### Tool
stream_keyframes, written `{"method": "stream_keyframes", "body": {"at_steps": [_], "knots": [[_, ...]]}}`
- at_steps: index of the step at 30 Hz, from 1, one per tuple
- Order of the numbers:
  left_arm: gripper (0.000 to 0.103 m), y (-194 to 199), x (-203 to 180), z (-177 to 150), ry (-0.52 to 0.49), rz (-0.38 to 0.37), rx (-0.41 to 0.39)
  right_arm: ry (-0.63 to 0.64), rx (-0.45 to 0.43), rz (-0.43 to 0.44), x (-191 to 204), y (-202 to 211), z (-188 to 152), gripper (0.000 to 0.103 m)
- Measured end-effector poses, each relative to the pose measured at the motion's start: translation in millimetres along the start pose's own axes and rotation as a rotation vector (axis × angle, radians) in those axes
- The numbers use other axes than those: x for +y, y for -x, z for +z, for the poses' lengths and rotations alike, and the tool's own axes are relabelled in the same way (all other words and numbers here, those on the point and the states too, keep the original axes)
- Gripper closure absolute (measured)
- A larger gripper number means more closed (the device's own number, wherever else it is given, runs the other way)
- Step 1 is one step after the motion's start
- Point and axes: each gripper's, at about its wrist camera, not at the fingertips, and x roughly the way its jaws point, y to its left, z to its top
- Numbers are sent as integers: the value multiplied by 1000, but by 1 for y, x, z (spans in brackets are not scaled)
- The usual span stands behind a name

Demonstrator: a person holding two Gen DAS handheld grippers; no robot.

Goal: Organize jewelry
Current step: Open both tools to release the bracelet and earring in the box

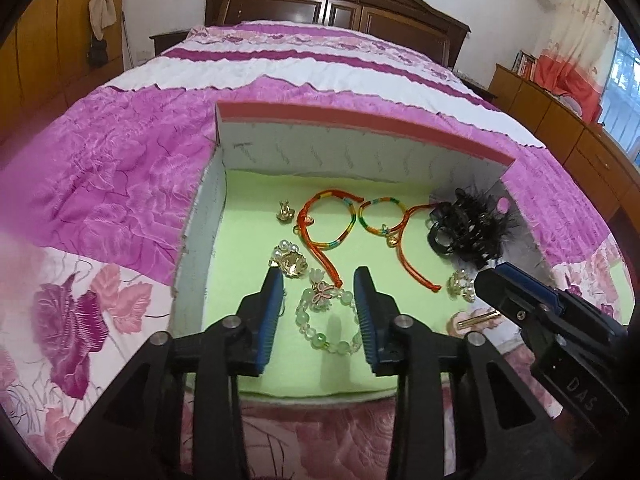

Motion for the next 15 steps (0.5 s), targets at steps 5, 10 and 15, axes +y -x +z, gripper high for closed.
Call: {"method": "stream_keyframes", "body": {"at_steps": [5,10,15], "knots": [[66,21,-2,-1,-2,2,-42,7,-48,8,7,23,3,66],[57,42,-5,-8,-17,17,-81,19,-102,5,15,49,0,58],[53,57,-6,-15,-29,27,-110,27,-140,-8,19,70,-9,50]]}}
